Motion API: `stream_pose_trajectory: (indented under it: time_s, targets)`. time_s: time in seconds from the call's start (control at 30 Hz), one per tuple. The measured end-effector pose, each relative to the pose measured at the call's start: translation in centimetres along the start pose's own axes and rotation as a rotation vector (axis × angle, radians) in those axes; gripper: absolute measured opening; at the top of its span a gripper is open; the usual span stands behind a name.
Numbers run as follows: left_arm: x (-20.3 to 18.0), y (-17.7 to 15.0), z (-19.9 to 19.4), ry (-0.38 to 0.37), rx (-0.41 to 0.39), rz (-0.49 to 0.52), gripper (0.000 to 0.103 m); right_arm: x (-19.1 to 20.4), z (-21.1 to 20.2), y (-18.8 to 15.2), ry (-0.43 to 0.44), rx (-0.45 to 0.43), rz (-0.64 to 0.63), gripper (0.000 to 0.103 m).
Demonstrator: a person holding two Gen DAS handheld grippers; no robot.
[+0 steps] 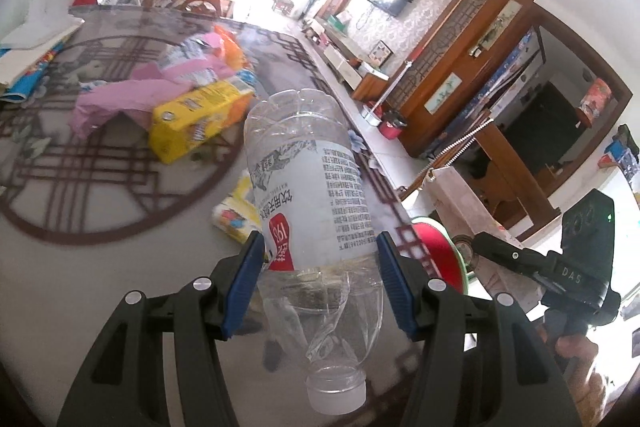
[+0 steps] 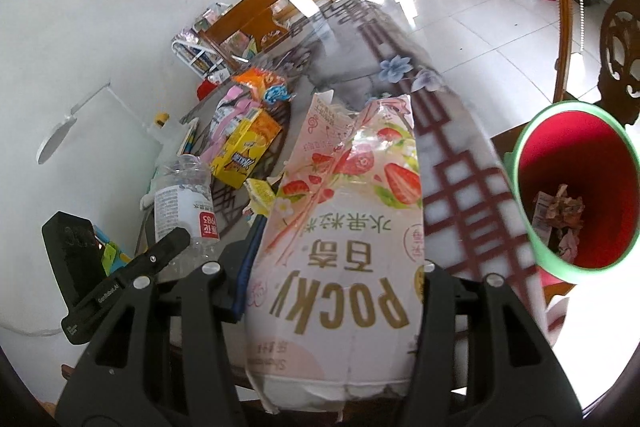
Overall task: Collect trash
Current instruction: 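Lift the bottle and Pocky wrapper and carry them toward the red bin, then open the left tool over the bin while the right tool releases the Pocky wrapper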
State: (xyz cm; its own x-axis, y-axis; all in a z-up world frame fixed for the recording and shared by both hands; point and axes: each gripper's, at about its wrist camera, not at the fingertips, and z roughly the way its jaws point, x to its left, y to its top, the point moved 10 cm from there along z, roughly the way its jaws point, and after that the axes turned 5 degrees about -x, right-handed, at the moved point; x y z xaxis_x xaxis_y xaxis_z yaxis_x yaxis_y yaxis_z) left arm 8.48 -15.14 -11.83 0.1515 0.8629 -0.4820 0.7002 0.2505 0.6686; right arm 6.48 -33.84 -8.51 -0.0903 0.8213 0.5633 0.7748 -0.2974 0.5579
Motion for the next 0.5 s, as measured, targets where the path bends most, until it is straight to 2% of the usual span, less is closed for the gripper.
stream_pose_trajectory:
  time_s: [0.5]
  targets:
    - [-9.5, -1.6, 5.2, -0.106, 0.092, 0.108, 0.055, -8.5, -4.9, 0.7, -0.054, -0.092, 0.123, 0.05]
